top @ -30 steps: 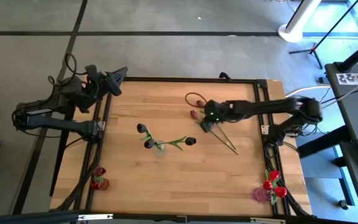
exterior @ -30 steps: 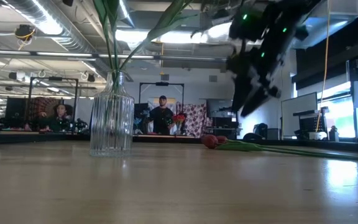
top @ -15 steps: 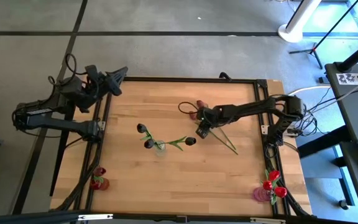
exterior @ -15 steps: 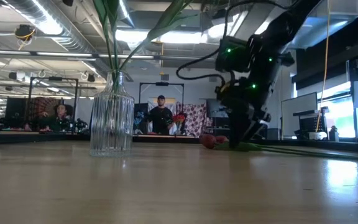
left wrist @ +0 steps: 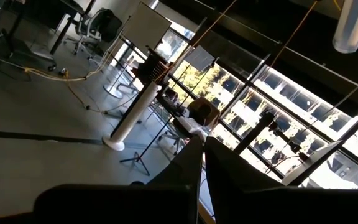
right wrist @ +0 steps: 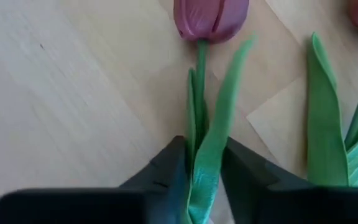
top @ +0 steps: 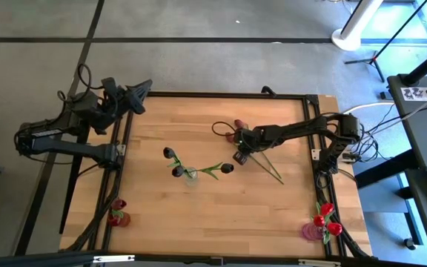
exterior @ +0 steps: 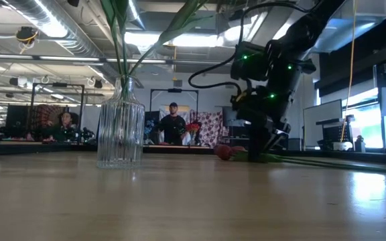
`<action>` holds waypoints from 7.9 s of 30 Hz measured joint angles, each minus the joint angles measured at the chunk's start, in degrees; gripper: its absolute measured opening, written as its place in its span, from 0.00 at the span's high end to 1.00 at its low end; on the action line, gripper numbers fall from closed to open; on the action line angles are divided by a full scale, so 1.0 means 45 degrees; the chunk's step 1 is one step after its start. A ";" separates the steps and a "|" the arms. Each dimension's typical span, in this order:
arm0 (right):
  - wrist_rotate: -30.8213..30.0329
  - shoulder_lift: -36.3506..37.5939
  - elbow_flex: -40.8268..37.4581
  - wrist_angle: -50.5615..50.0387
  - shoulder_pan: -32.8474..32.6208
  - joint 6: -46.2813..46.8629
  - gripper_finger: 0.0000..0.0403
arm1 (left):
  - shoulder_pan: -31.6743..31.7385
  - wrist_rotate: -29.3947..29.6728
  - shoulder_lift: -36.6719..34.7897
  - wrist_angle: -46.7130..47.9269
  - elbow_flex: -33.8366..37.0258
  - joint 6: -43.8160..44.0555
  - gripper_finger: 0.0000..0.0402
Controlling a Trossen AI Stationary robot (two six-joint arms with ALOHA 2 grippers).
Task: Sort flowers into vase by color
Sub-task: Put the pink flower into the red transparent vase
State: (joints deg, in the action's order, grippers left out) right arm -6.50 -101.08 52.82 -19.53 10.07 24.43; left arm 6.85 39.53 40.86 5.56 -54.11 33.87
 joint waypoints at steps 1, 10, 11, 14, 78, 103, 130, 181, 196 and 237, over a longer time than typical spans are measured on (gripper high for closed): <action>-0.0004 -0.0005 0.0000 0.0011 0.0004 0.0126 0.82 | 0.0000 0.0000 0.0000 0.0000 0.0000 0.0000 0.96; -0.0012 0.0353 0.1094 -0.0634 0.0015 -0.0191 0.96 | 0.0000 0.0000 0.0000 0.0000 0.0000 0.0000 0.96; -0.0015 0.0579 0.1496 -0.0792 0.0015 -0.0291 0.96 | 0.0000 0.0000 0.0000 0.0000 0.0000 0.0000 0.96; -0.0105 0.1217 0.2718 -0.1404 0.0015 -0.0788 0.98 | 0.0000 0.0000 0.0000 0.0000 0.0000 0.0000 0.96; -0.0868 0.2681 0.9403 0.2351 -0.2735 -0.4186 0.86 | -0.0986 -0.7341 0.6515 -0.7469 -0.2181 -0.5323 0.82; -0.0456 0.5051 0.9413 0.2105 -0.2739 -0.4324 0.25 | -0.0967 -0.8611 0.0190 -0.3128 -0.2181 -0.6232 0.98; -0.2608 0.5037 0.9413 0.1290 -0.2730 -0.4471 0.25 | -0.1309 -1.8669 -0.1823 0.1428 -0.1115 -0.2159 0.98; -0.4886 0.5037 0.9416 -0.0961 -0.2278 -0.4155 0.25 | -0.2890 -1.6312 -0.3081 0.2313 0.0543 -0.2657 0.98; -0.4744 0.5037 0.9418 -0.1053 -0.2312 -0.4156 0.25 | -0.6645 -1.3102 -0.2720 0.1577 0.0568 -0.3285 0.98; -0.4997 0.5042 0.9418 -0.1791 -0.2312 -0.4151 0.25 | -0.7232 -1.2893 -0.3246 0.4649 -0.0271 -0.2580 0.98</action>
State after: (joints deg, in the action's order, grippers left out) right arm -28.99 -78.39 95.20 -27.59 -0.34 5.76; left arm -25.69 -18.49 26.25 26.48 -55.33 22.26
